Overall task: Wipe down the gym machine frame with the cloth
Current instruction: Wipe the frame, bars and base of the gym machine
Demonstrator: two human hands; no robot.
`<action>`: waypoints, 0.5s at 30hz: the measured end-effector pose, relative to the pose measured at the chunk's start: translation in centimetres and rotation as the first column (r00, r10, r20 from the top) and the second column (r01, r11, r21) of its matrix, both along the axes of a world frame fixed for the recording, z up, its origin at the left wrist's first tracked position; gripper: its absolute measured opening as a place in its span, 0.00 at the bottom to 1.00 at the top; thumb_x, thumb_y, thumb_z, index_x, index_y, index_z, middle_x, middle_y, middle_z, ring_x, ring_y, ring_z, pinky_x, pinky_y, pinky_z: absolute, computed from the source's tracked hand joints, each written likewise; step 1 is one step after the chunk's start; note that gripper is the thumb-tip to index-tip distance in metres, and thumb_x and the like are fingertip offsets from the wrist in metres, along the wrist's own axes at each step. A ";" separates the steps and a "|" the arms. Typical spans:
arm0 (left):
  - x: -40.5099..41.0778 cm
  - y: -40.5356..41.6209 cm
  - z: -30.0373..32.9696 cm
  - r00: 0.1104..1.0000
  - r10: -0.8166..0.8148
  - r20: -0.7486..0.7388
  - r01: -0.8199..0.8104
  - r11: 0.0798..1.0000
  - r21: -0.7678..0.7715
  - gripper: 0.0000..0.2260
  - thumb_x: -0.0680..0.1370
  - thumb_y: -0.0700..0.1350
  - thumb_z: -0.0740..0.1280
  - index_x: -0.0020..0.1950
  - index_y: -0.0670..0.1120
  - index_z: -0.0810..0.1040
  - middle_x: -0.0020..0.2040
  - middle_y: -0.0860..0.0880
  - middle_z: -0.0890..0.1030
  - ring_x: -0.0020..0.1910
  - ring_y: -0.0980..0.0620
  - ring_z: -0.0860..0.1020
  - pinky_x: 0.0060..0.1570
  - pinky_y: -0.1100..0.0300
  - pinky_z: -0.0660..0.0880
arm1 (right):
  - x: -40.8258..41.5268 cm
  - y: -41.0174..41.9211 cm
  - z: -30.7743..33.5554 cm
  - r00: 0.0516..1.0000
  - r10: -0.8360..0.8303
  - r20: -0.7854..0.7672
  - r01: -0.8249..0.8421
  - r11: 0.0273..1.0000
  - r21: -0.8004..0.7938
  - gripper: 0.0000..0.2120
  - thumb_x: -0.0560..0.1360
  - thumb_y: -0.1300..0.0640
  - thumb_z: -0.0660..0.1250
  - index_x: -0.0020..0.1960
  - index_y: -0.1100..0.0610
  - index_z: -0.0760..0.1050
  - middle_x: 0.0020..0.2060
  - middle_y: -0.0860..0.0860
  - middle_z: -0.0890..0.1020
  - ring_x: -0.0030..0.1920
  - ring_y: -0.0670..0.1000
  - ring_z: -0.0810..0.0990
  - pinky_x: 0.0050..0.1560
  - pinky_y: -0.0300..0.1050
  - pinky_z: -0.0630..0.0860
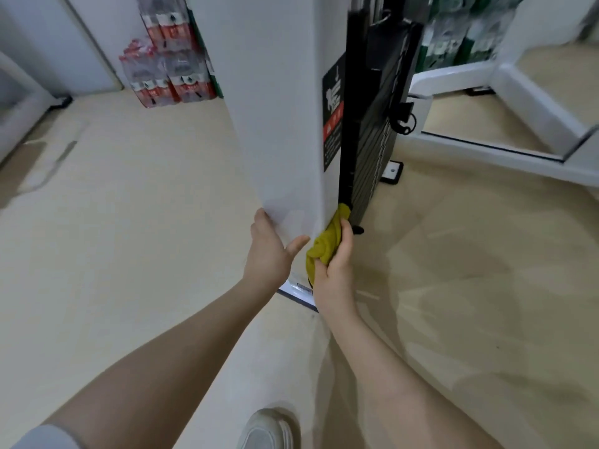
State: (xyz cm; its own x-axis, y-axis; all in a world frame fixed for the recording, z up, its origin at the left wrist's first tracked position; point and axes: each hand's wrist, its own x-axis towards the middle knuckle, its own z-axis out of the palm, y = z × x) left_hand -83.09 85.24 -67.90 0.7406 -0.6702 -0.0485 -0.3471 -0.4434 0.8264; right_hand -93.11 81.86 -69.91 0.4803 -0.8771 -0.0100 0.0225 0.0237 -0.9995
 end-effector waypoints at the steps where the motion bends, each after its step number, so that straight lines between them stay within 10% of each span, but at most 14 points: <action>1: -0.1 0.1 1.0 1.000 -0.007 0.005 0.007 0.999 0.044 0.26 0.73 0.49 0.70 0.64 0.43 0.61 0.60 0.48 0.70 0.57 0.48 0.73 0.52 0.56 0.70 | 0.1 0.1 2.1 1.000 -0.008 0.025 0.010 0.997 -0.078 0.35 0.77 0.70 0.56 0.67 0.34 0.50 0.72 0.49 0.62 0.69 0.43 0.65 0.64 0.30 0.66; 7: 0.6 1.7 7.5 0.994 -0.108 0.012 0.102 0.968 0.230 0.37 0.75 0.48 0.65 0.76 0.44 0.45 0.74 0.46 0.62 0.67 0.46 0.69 0.56 0.57 0.70 | 1.6 0.4 15.6 0.982 -0.009 0.187 0.114 0.818 -0.564 0.35 0.72 0.68 0.58 0.72 0.47 0.49 0.75 0.55 0.54 0.75 0.49 0.53 0.74 0.41 0.53; 11: 0.3 2.2 14.8 0.999 0.044 0.024 -0.038 0.977 -0.210 0.33 0.77 0.36 0.57 0.76 0.47 0.41 0.77 0.50 0.52 0.73 0.52 0.58 0.69 0.57 0.61 | 2.3 -1.3 19.5 0.972 -0.005 0.236 0.140 0.816 -0.561 0.33 0.76 0.62 0.58 0.72 0.39 0.46 0.76 0.52 0.54 0.75 0.49 0.54 0.73 0.54 0.58; 15: 0.5 1.9 22.6 0.939 0.150 0.309 0.030 0.859 -0.511 0.29 0.77 0.45 0.55 0.76 0.48 0.47 0.76 0.51 0.51 0.74 0.56 0.51 0.74 0.55 0.52 | 1.5 -1.7 21.4 0.987 0.035 0.157 0.052 0.853 -0.519 0.35 0.76 0.60 0.58 0.68 0.29 0.45 0.75 0.48 0.54 0.75 0.47 0.55 0.73 0.56 0.58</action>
